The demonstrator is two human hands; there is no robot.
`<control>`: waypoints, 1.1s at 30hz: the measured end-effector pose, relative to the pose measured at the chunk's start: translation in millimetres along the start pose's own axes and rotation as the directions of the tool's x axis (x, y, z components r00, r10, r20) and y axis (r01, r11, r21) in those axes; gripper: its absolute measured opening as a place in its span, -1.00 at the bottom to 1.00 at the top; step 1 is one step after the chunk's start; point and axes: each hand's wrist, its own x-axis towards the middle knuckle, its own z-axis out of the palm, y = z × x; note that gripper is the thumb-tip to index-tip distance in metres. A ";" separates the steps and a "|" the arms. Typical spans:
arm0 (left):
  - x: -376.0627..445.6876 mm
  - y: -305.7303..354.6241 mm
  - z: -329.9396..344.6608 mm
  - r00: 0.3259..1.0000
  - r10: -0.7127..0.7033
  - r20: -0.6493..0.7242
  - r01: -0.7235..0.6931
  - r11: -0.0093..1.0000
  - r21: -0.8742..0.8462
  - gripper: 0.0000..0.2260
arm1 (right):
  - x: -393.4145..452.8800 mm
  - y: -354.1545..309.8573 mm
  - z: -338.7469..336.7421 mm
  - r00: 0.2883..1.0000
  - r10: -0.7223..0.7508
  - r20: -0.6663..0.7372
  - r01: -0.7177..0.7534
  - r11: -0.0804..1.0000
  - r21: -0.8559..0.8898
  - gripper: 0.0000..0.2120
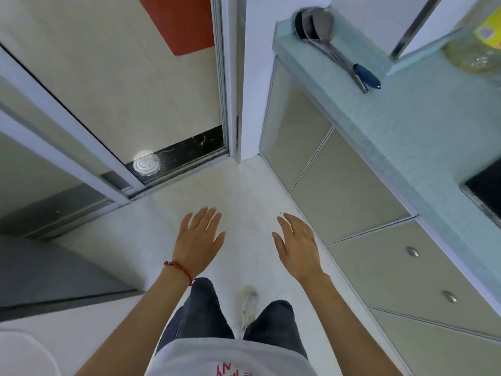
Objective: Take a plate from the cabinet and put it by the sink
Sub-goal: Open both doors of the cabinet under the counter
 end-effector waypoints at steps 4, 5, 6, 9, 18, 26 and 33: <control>45.1 -18.8 -10.3 1.000 0.028 -0.014 -0.028 1.000 0.003 -0.42 | 40.9 -7.1 4.6 1.000 0.013 -0.009 -0.013 1.000 -0.003 -0.40; 57.3 -25.2 -11.3 0.999 0.043 -0.008 -0.043 0.999 0.006 -0.41 | 51.2 -10.0 6.5 1.000 0.025 -0.012 -0.025 1.000 -0.002 -0.40; 69.9 -32.0 -12.0 0.998 0.064 0.002 -0.064 0.998 0.009 -0.41 | 62.1 -13.3 9.0 0.999 0.040 -0.015 -0.040 0.999 0.000 -0.40; 111.0 -56.0 -17.0 0.991 0.127 0.041 -0.128 0.992 0.015 -0.40 | 98.0 -25.7 15.2 0.992 0.121 -0.019 -0.121 0.993 0.005 -0.39; 225.1 -115.2 -57.3 0.938 0.340 0.070 -0.344 0.936 0.068 -0.38 | 190.6 -77.5 20.2 0.935 0.349 -0.071 -0.344 0.936 0.069 -0.37; 288.4 -79.7 -57.4 0.827 0.557 0.077 -0.562 0.820 0.104 -0.57 | 204.3 -62.8 2.6 0.836 0.537 -0.110 -0.527 0.843 0.107 -0.39; 325.9 -12.0 -50.7 0.748 0.656 0.103 -0.664 0.736 0.129 -0.58 | 203.7 -9.9 -12.6 0.747 0.647 -0.152 -0.632 0.762 0.143 -0.60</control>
